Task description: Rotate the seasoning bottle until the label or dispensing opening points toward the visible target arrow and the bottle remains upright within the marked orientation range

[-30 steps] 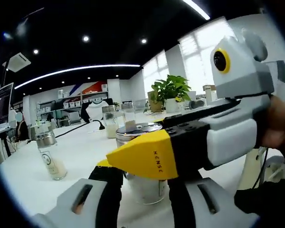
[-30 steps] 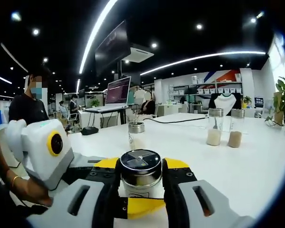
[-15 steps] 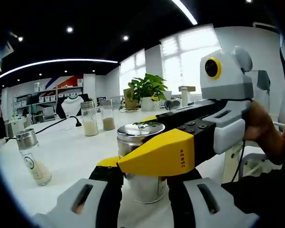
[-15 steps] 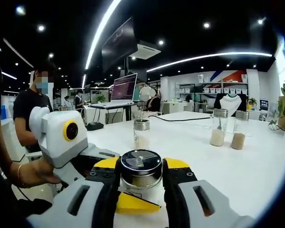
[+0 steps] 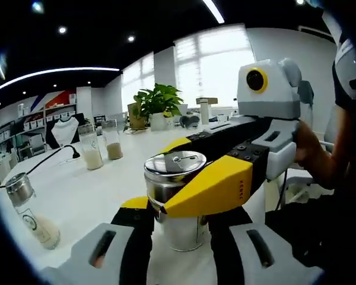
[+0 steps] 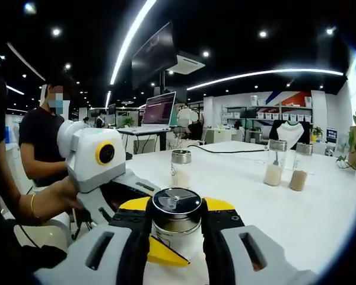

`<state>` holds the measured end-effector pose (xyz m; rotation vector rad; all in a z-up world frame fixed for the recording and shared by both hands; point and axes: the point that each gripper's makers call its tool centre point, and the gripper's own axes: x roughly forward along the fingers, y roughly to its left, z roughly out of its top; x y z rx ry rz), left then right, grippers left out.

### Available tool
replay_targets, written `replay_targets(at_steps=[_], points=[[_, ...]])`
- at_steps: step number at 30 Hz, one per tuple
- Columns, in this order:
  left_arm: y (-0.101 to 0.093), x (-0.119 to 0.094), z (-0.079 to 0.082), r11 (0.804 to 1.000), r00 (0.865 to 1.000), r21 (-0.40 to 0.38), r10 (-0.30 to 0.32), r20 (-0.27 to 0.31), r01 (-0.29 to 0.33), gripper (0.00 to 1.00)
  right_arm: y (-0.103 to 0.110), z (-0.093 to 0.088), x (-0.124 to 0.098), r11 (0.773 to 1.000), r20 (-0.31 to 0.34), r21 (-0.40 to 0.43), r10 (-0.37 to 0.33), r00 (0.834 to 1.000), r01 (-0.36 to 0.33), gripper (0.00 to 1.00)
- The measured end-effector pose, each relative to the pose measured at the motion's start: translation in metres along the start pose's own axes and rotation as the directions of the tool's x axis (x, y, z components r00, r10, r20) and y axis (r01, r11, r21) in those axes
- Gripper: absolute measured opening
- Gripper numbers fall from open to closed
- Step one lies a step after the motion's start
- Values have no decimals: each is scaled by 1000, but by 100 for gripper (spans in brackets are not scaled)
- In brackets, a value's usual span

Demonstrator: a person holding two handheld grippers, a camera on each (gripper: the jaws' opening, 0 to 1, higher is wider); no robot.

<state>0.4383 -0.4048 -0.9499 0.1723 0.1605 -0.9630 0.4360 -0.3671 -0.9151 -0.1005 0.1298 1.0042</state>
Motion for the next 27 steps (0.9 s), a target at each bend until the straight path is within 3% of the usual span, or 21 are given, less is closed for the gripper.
replay_targets(at_steps=[8, 14, 16, 18, 19, 21, 23, 27], points=[[-1, 1, 1, 1000, 1000, -18, 3, 15, -3, 37, 0, 0, 0, 1000, 7, 7, -10, 1000, 10, 30], [3, 2, 3, 998, 997, -2, 67, 34, -67, 38, -1, 1, -1, 1000, 12, 9, -27, 1000, 27, 30], [6, 3, 3, 992, 992, 56, 114, 51, -116, 40, -2, 1, -1, 999, 14, 10, -35, 999, 35, 30], [15, 1, 4, 987, 988, 62, 148, 48, -151, 40, -1, 1, -1, 999, 15, 10, -43, 999, 43, 30], [25, -5, 2, 965, 973, 125, 226, 44, -230, 41, -1, 1, -1, 999, 15, 10, -46, 999, 46, 30], [5, 3, -4, 976, 980, 92, 197, 29, -199, 41, -1, 1, -1, 999, 14, 11, -50, 999, 50, 30], [11, 3, -1, 961, 964, 74, 261, 52, -265, 41, -4, 1, -1, 998, 14, 13, -56, 998, 56, 30], [11, 2, 0, 946, 946, 47, 318, 64, -321, 41, -2, 1, 0, 998, 15, 13, -66, 998, 66, 30]])
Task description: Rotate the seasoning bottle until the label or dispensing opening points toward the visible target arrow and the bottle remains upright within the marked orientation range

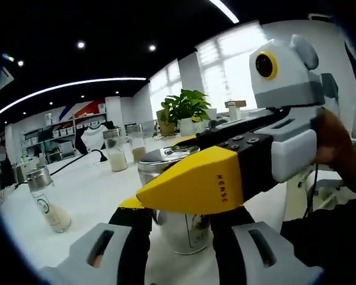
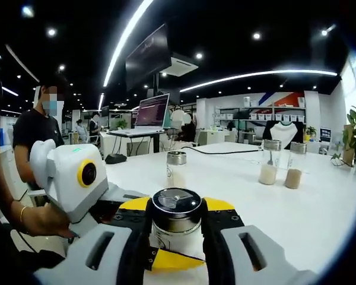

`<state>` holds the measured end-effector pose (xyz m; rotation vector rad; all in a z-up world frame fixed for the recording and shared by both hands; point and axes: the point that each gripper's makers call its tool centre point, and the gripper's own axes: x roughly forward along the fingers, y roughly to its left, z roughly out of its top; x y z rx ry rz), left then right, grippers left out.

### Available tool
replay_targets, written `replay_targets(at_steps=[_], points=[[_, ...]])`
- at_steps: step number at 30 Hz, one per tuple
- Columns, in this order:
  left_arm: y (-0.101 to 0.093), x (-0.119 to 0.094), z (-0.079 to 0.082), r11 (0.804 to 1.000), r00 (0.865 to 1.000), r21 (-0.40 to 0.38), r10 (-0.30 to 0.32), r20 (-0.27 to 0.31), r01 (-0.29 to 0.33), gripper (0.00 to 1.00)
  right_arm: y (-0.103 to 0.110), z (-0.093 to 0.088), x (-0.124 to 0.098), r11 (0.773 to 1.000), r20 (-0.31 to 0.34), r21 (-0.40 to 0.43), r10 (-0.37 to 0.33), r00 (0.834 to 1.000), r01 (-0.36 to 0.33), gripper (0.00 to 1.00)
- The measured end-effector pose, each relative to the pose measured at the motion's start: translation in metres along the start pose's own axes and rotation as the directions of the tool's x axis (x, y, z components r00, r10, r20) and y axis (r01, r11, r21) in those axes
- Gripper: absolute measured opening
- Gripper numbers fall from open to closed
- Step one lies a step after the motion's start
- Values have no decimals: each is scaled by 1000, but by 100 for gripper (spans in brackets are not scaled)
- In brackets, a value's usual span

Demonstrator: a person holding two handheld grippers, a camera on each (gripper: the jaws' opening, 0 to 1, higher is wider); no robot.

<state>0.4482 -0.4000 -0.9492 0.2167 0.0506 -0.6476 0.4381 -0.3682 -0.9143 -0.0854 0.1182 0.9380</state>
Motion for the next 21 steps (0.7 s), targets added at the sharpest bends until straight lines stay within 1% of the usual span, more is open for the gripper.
replay_targets(at_steps=[2, 3, 5, 8, 10, 12, 13, 14, 17, 19, 21], points=[[1, 0, 0, 999, 999, -13, 40, 2, -40, 41, 0, 0, 0, 1000, 0, 1, -2, 1000, 2, 30], [2, 0, 0, 997, 998, -42, 63, 10, -62, 41, 1, 0, 0, 1000, 1, 1, -4, 1000, 4, 30], [0, 0, 2, 994, 997, -81, 71, 24, -69, 41, 1, 0, -1, 1000, 1, 2, -3, 1000, 3, 30], [0, -1, 4, 991, 996, -103, 88, 34, -84, 40, 2, 0, -1, 1000, 2, 1, -5, 1000, 5, 30], [5, -2, 8, 985, 991, -126, 125, 49, -118, 41, 2, 0, -1, 1000, 3, 1, -3, 1000, 3, 30], [3, -2, 12, 984, 989, -128, 133, 64, -124, 44, 2, 0, -1, 1000, 3, 2, -4, 1000, 4, 30], [4, -1, 10, 983, 988, -130, 141, 56, -133, 44, 3, 0, -1, 1000, 2, 2, -4, 1000, 4, 30], [6, -1, 9, 981, 986, -117, 163, 44, -157, 45, 3, 0, -1, 1000, 2, 3, -6, 1000, 6, 30], [6, -1, 8, 974, 979, -115, 199, 39, -194, 45, 3, -1, -1, 1000, 5, 7, -7, 1000, 7, 30], [7, -1, 9, 972, 973, -84, 224, 48, -220, 45, 3, -1, -1, 1000, 9, 11, -5, 1000, 5, 30], [8, 0, 9, 971, 973, -84, 228, 47, -223, 43, 4, -1, -1, 1000, 8, 5, -7, 1000, 7, 30]])
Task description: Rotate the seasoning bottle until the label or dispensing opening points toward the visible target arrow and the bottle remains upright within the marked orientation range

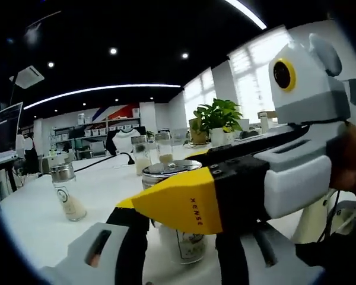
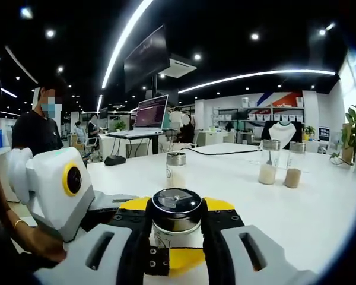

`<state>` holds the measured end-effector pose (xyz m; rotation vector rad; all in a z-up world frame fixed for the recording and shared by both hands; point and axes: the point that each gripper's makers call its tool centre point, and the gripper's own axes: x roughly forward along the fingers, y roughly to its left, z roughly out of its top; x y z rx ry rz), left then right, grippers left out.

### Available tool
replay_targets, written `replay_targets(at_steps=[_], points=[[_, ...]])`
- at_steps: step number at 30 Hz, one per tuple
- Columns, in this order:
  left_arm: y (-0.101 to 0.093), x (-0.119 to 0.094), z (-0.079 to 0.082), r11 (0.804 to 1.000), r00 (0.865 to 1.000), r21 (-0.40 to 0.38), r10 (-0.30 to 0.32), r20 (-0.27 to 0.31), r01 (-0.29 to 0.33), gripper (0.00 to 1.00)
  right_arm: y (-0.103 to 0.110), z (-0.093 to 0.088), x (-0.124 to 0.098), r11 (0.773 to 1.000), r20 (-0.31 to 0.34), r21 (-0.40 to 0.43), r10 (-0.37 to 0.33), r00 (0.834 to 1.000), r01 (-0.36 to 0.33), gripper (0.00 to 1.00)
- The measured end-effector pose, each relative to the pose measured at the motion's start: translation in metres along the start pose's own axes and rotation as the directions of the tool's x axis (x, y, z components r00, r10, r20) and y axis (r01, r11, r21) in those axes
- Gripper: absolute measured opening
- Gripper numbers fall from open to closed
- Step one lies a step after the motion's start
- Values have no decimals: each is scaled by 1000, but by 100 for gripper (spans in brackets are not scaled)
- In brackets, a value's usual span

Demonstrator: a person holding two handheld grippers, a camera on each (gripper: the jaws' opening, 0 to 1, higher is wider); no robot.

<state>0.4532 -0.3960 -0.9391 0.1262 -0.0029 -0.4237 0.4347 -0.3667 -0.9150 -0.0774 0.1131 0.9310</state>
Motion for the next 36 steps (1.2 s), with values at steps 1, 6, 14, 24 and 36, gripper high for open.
replay_targets(at_steps=[1, 6, 14, 24, 36], points=[[1, 0, 0, 1000, 1000, 2, 9, 2, -9, 42, 0, 0, 0, 1000, -2, -1, -2, 1000, 2, 30], [0, 2, 0, 1000, 1000, -8, 0, 2, 0, 41, -2, -1, 0, 1000, 4, 8, -1, 1000, 1, 30], [0, 2, 2, 999, 999, -34, -13, 31, 14, 39, -4, -1, -5, 1000, 16, 20, -10, 1000, 10, 30], [3, 2, 4, 999, 998, -46, -16, 57, 19, 38, -13, 17, -22, 998, 75, 38, -47, 996, 44, 31], [25, 6, 9, 999, 998, -45, 23, 57, -21, 38, -24, 36, -45, 996, 120, 50, -82, 989, 76, 30]])
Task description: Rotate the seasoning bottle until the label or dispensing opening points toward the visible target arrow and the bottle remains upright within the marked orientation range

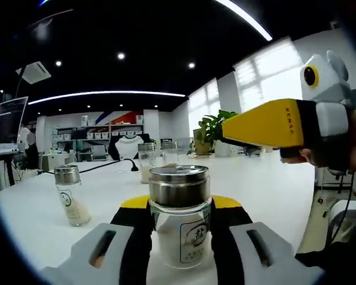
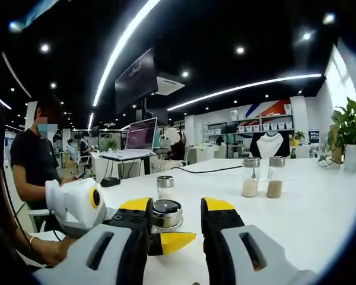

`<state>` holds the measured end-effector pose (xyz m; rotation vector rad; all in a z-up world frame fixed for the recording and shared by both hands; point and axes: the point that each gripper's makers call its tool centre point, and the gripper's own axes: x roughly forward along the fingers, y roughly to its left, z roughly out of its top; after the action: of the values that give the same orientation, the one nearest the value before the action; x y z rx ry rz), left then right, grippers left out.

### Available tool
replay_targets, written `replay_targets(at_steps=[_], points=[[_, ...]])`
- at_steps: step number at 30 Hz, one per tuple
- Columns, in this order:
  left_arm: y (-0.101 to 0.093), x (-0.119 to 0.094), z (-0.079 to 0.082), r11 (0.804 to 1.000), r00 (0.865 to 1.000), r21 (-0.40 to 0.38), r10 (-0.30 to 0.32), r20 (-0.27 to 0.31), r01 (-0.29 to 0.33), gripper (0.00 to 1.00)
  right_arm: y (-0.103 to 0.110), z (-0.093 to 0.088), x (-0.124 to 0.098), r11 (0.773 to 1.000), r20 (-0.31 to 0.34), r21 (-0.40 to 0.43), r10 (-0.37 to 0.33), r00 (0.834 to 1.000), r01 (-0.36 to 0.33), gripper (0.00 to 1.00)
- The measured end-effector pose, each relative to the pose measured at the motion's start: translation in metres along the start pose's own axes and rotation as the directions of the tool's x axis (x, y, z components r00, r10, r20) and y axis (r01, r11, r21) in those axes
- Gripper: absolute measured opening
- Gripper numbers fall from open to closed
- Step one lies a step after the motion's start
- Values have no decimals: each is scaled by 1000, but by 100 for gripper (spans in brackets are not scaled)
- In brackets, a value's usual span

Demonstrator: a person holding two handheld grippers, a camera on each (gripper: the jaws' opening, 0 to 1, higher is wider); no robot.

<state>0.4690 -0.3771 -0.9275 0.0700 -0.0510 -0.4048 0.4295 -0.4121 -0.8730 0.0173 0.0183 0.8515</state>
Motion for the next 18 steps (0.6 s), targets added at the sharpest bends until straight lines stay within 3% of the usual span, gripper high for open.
replay_targets(at_steps=[10, 18], points=[[21, 13, 9, 999, 1000, 28, 16, 14, -17, 38, -3, -7, -3, 1000, -26, 3, -8, 1000, 8, 32], [46, 30, 7, 997, 999, -68, 38, 19, -37, 38, -8, -9, -8, 1000, -34, 21, -14, 999, 15, 38]])
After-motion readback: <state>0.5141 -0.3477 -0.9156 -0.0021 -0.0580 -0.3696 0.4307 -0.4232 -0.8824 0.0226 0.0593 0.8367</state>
